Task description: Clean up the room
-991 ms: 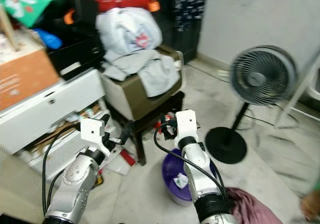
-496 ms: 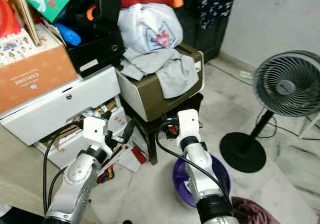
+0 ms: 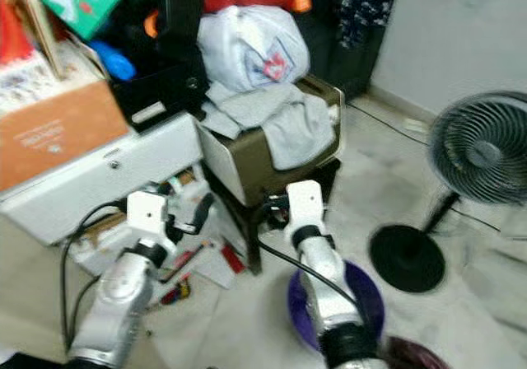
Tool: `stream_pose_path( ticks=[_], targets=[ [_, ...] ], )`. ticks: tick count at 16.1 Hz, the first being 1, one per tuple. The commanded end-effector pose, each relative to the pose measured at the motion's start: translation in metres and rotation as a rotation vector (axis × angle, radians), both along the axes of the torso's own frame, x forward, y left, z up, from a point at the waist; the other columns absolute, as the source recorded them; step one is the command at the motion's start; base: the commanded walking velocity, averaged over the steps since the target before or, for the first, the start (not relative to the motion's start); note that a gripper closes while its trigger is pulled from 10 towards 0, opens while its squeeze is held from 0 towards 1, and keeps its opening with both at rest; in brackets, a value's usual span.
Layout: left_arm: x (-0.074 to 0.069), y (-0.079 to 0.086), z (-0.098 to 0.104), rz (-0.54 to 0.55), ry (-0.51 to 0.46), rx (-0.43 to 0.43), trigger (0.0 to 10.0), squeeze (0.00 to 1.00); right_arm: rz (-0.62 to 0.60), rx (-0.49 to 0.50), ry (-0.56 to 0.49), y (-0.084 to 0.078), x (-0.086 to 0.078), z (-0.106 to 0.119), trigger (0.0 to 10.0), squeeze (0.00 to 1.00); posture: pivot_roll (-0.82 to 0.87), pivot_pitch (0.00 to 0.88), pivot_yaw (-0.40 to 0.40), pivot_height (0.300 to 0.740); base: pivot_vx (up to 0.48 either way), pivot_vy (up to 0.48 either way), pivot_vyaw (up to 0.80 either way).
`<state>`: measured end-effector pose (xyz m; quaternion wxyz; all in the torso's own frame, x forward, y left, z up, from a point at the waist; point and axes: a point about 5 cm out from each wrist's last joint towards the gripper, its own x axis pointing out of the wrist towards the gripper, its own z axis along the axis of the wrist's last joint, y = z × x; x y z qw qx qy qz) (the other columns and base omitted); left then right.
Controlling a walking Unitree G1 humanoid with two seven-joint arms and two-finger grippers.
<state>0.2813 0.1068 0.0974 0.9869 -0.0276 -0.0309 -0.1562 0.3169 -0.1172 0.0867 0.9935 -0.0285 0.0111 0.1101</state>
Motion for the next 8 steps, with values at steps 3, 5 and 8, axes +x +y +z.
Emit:
stream_pose_path(
  ticks=[3, 5, 8],
  targets=[
    [-0.0023, 0.0005, -0.0027, -0.002, 0.012, 0.017, 10.0, 0.00, 0.000, -0.003, 0.001, 0.0009, -0.0013, 0.0006, 10.0, 0.00, 0.01, 0.090, 0.014, 0.740, 0.000, 0.000, 0.16],
    [-0.0024, -0.0003, -0.0028, -0.007, 0.012, 0.020, 10.0, 0.00, -0.002, -0.003, 0.001, 0.0009, -0.0018, 0.0004, 10.0, 0.00, 0.01, 0.091, 0.015, 0.740, 0.000, 0.000, 0.67],
    [-0.0025, -0.0008, -0.0029, -0.007, 0.012, 0.020, 10.0, 0.00, -0.002, -0.001, 0.003, 0.0006, -0.0020, 0.0002, 10.0, 0.00, 0.01, 0.091, 0.015, 0.740, 0.000, 0.000, 0.80]
  ],
)
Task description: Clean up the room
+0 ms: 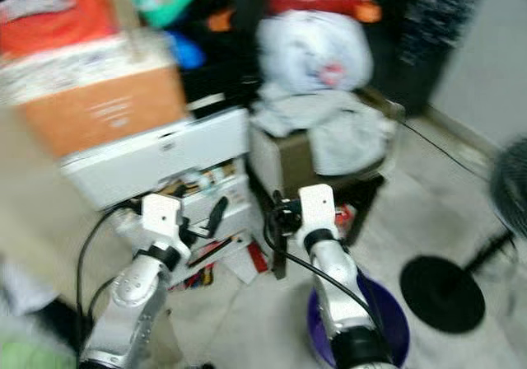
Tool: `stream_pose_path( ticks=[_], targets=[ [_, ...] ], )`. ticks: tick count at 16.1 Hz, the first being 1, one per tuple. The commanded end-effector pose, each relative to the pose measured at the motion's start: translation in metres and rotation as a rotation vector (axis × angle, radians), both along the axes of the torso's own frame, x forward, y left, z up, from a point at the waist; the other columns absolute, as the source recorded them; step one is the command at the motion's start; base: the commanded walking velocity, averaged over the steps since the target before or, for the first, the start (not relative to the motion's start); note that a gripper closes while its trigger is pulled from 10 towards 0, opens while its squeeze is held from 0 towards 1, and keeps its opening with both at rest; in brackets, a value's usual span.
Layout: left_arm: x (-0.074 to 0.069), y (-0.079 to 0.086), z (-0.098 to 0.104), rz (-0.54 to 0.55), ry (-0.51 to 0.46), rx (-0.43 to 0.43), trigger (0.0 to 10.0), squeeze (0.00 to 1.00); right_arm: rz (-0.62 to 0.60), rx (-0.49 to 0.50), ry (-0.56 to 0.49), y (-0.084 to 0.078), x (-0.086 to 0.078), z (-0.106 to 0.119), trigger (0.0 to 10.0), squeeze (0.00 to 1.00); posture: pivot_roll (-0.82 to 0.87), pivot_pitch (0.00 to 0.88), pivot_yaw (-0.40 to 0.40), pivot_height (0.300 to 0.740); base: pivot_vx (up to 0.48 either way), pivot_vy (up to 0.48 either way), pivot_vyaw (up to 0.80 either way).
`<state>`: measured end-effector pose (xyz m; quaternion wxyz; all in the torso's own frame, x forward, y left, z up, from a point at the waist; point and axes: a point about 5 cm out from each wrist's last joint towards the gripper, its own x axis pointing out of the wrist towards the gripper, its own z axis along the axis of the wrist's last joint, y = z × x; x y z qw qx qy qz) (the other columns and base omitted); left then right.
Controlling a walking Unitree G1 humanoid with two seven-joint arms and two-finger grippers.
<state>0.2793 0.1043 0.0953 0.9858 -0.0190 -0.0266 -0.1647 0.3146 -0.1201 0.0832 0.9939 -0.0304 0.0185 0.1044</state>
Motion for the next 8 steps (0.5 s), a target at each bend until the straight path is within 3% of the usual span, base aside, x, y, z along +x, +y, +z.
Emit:
stream_pose_path(
  ticks=[1, 5, 8],
  targets=[
    [-0.0008, 0.0018, -0.0008, 0.010, 0.007, 0.001, 10.0, 0.00, 0.009, 0.005, -0.011, 0.0036, 0.0001, 0.0038, 10.0, 0.00, 0.01, 0.093, 0.015, 0.740, 0.000, 0.000, 0.80],
    [-0.0009, 0.0010, -0.0005, 0.008, 0.006, 0.000, 10.0, 0.00, 0.009, 0.004, -0.012, 0.0037, 0.0005, 0.0041, 10.0, 0.00, 0.01, 0.093, 0.014, 0.740, 0.000, 0.000, 0.80],
    [-0.0032, -0.0022, 0.0022, -0.030, -0.020, 0.021, 10.0, 0.00, 0.004, 0.003, -0.012, 0.0033, 0.0006, 0.0042, 10.0, 0.00, 0.01, 0.092, 0.013, 0.740, 0.000, 0.000, 0.30]
  ],
)
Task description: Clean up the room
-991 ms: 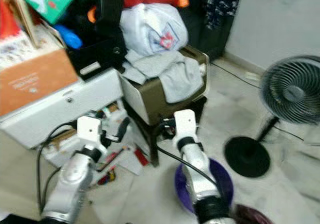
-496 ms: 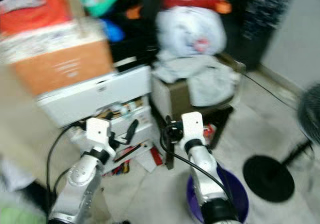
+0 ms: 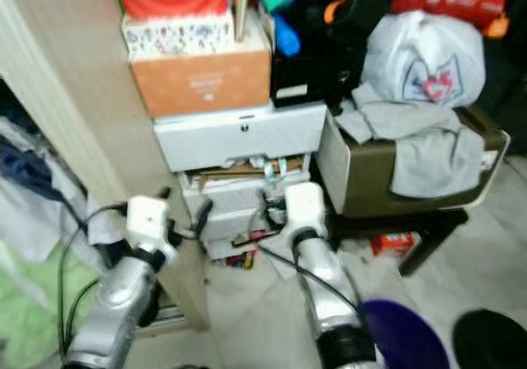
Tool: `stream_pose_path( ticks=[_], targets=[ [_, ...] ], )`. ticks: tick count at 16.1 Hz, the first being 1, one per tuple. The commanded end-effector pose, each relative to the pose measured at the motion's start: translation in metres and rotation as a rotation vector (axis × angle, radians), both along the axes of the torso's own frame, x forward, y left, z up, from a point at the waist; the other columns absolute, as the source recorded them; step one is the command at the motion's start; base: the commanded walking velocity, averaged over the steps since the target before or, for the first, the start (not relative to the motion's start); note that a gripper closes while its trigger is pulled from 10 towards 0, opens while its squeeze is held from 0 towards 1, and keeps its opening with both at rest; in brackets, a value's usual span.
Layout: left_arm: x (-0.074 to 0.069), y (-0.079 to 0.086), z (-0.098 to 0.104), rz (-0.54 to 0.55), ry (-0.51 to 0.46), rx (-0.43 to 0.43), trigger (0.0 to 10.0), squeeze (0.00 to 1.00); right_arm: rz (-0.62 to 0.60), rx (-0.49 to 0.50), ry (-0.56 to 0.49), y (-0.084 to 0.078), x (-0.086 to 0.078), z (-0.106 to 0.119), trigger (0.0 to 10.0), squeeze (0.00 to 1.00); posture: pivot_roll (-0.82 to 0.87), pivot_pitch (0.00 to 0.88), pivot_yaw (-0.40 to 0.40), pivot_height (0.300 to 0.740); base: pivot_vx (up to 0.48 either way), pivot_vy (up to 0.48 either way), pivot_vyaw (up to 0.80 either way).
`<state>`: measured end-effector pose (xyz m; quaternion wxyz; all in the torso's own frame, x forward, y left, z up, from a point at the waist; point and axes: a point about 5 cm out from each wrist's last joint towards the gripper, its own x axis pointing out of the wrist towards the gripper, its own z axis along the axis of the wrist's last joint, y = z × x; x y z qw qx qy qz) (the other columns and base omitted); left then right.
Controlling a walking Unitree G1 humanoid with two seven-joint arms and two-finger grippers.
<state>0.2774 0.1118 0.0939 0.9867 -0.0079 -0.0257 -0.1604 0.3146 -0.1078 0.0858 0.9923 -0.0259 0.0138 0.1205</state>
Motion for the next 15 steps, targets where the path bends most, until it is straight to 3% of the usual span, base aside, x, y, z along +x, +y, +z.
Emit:
stream_pose_path(
  ticks=[1, 5, 7, 8, 9, 11, 13, 15],
  targets=[
    [-0.004, -0.010, 0.005, -0.059, -0.034, 0.025, 10.0, 0.00, -0.037, -0.011, -0.005, -0.011, 0.000, 0.002, 10.0, 0.00, 0.01, 0.092, 0.013, 0.740, 0.000, 0.000, 0.00],
    [-0.014, 0.000, -0.003, -0.081, 0.012, 0.069, 10.0, 0.00, -0.068, 0.013, 0.039, -0.015, -0.006, -0.004, 10.0, 0.00, 0.02, 0.087, 0.010, 0.740, 0.000, 0.000, 0.00],
    [-0.013, 0.000, -0.017, -0.090, 0.098, 0.095, 10.0, 0.00, -0.066, 0.023, 0.109, -0.004, -0.007, -0.015, 10.0, 0.00, 0.03, 0.078, 0.011, 0.740, 0.000, 0.000, 0.00],
    [-0.012, 0.001, -0.029, -0.065, 0.171, 0.137, 10.0, 0.00, -0.070, 0.030, 0.153, -0.001, -0.006, -0.021, 10.0, 0.00, 0.04, 0.075, 0.015, 0.740, 0.000, 0.000, 0.00],
    [-0.014, 0.001, -0.042, -0.075, 0.267, 0.126, 10.0, 0.00, -0.077, 0.040, 0.219, 0.003, -0.007, -0.031, 10.0, 0.00, 0.04, 0.073, 0.018, 0.740, 0.000, 0.000, 0.00],
    [-0.025, 0.003, -0.076, -0.143, 0.471, 0.246, 10.0, 0.00, -0.142, 0.054, 0.378, 0.001, -0.012, -0.055, 10.0, 0.00, 0.05, 0.084, 0.029, 0.740, 0.000, 0.000, 0.00],
    [-0.032, 0.007, -0.091, -0.204, 0.576, 0.314, 10.0, 0.00, -0.193, 0.040, 0.488, 0.002, -0.015, -0.072, 10.0, 0.00, 0.04, 0.091, 0.040, 0.740, 0.000, 0.000, 0.00],
    [-0.026, 0.015, -0.105, -0.174, 0.705, 0.334, 10.0, 0.00, -0.258, 0.086, 0.606, 0.002, -0.017, -0.084, 10.0, 0.00, 0.04, 0.077, 0.046, 0.740, 0.000, 0.000, 0.00]
  ],
)
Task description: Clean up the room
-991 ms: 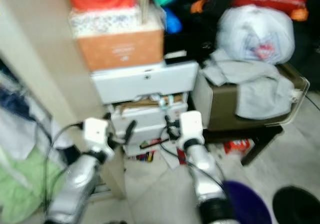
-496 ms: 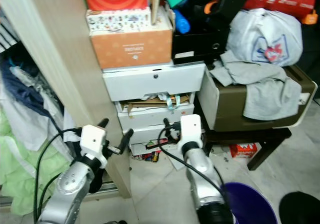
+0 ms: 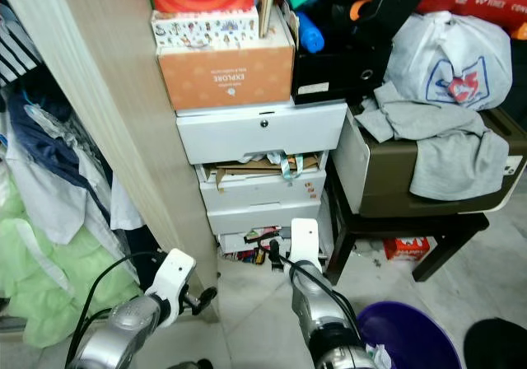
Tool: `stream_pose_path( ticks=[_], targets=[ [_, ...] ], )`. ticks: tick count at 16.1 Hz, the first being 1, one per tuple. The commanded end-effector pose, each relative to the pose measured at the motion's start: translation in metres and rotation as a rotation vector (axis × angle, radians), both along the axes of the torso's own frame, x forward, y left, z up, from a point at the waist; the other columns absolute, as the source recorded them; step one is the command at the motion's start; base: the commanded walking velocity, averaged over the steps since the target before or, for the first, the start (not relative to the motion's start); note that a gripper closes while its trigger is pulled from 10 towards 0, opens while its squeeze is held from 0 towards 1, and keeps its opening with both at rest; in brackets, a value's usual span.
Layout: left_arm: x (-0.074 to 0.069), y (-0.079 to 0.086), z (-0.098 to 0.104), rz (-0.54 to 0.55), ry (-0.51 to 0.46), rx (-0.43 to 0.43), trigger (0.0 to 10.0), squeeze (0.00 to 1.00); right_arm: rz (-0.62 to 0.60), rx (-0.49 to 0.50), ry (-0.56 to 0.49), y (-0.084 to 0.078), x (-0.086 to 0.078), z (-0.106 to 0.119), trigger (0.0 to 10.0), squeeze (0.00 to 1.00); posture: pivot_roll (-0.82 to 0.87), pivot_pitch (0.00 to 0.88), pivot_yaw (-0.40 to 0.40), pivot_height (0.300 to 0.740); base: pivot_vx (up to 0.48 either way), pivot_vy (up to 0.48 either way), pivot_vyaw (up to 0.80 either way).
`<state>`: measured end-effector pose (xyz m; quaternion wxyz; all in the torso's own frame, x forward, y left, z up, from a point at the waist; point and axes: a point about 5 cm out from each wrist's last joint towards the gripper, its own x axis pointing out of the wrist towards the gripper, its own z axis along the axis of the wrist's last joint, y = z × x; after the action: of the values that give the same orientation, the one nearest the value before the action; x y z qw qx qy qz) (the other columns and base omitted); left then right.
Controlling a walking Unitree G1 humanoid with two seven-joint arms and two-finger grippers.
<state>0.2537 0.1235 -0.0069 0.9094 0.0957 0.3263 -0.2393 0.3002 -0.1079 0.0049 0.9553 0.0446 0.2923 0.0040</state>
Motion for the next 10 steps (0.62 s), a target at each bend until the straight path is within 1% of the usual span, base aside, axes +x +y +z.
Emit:
stream_pose_path(
  ticks=[1, 2, 3, 4, 6, 7, 8, 9, 10],
  targets=[
    [0.003, 0.006, -0.011, 0.014, 0.088, 0.048, 10.0, 0.00, -0.071, 0.041, 0.087, 0.000, -0.003, -0.008, 10.0, 0.00, 0.05, 0.070, 0.045, 0.740, 0.000, 0.000, 0.00],
    [0.004, 0.014, -0.020, 0.081, 0.181, 0.044, 10.0, 0.00, -0.079, 0.061, 0.120, 0.002, -0.003, -0.010, 10.0, 0.00, 0.05, 0.064, 0.049, 0.740, 0.000, 0.000, 0.00],
    [0.004, 0.018, -0.023, 0.143, 0.240, -0.001, 10.0, 0.00, -0.080, 0.052, 0.149, 0.003, -0.004, -0.013, 10.0, 0.00, 0.05, 0.061, 0.052, 0.740, 0.000, 0.000, 0.00],
    [0.004, 0.019, -0.024, 0.166, 0.258, -0.015, 10.0, 0.00, -0.062, 0.031, 0.169, 0.003, -0.007, -0.017, 10.0, 0.00, 0.05, 0.059, 0.052, 0.740, 0.000, 0.000, 0.00],
    [0.005, 0.020, -0.025, 0.177, 0.269, -0.006, 10.0, 0.00, -0.058, -0.004, 0.200, 0.000, -0.014, -0.024, 10.0, 0.00, 0.06, 0.054, 0.046, 0.740, 0.000, 0.000, 0.00],
    [0.009, 0.025, -0.024, 0.212, 0.263, 0.022, 10.0, 0.00, -0.058, -0.030, 0.244, -0.003, -0.022, -0.031, 10.0, 0.00, 0.07, 0.053, 0.038, 0.740, 0.000, 0.000, 0.00],
    [0.011, 0.027, -0.024, 0.220, 0.263, 0.036, 10.0, 0.00, -0.064, -0.031, 0.259, -0.004, -0.024, -0.033, 10.0, 0.00, 0.07, 0.054, 0.035, 0.740, 0.000, 0.000, 0.00],
    [0.014, 0.036, -0.024, 0.270, 0.281, 0.057, 10.0, 0.00, -0.080, -0.041, 0.295, -0.008, -0.028, -0.037, 10.0, 0.00, 0.08, 0.047, 0.027, 0.740, 0.000, 0.000, 0.00],
    [0.013, 0.041, -0.025, 0.303, 0.300, 0.056, 10.0, 0.00, -0.061, -0.060, 0.303, -0.006, -0.028, -0.037, 10.0, 0.00, 0.09, 0.037, 0.027, 0.740, 0.000, 0.000, 0.00]
  ],
)
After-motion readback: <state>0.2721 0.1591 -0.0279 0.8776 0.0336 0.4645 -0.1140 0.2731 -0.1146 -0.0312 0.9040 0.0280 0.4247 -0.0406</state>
